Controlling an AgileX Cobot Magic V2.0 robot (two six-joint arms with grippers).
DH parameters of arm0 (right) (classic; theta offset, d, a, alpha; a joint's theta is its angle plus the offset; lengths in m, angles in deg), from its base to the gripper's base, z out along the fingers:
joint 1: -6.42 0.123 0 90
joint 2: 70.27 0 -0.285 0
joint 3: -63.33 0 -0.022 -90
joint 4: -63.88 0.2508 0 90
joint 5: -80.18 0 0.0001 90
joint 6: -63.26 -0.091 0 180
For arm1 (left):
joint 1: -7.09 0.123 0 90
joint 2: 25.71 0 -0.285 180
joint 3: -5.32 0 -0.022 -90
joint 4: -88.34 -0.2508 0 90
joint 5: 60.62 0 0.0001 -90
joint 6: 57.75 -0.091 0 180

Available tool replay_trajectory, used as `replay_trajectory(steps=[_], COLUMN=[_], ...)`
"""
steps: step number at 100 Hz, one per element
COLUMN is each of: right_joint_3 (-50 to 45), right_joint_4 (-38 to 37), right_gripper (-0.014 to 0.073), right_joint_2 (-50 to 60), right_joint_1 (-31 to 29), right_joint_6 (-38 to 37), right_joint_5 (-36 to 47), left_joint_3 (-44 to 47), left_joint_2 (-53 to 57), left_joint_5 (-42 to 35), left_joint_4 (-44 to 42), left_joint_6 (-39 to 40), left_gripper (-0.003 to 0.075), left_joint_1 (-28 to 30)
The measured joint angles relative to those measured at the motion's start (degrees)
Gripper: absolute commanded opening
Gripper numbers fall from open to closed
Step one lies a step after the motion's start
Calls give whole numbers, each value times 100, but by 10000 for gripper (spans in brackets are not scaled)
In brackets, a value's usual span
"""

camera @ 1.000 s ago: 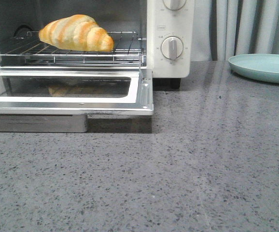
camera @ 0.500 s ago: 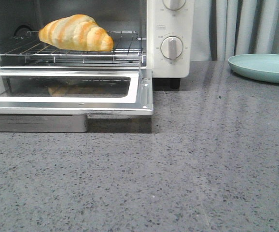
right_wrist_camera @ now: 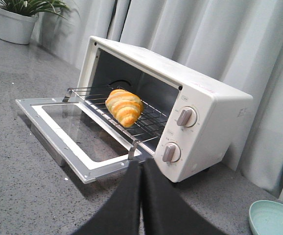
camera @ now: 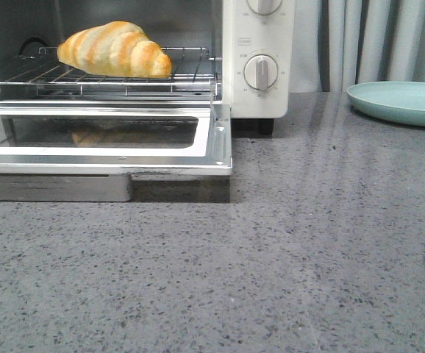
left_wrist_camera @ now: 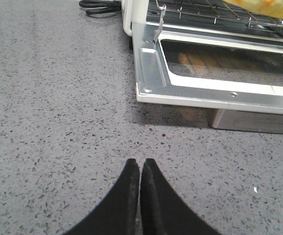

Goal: Put bread in oven

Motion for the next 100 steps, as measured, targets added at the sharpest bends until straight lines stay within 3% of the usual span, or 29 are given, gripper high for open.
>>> replay_trajectory(steps=[40,55,78,100], right_joint_3=[-343,-893,-2278,-2534], right_joint_4=[-129,-82,382,1069], right_gripper=[-49,-49,-49,-49], right_joint_2=[0,0,0,85], right_joint_1=[-228,-1353,-3339,-3816], right_joint_6=[0,-181,-242,-255], right_joint_5=[-159,101,1682,1393], left_joint_3=[0,6,0,0], left_joint_2=[0,0,0,0], left_joint_5=[0,0,0,0], left_joint_4=[0,0,0,0], left_joint_6=[0,0,0,0], left_gripper=[-21,-21,-21,-21], left_joint_1=[0,0,0,0])
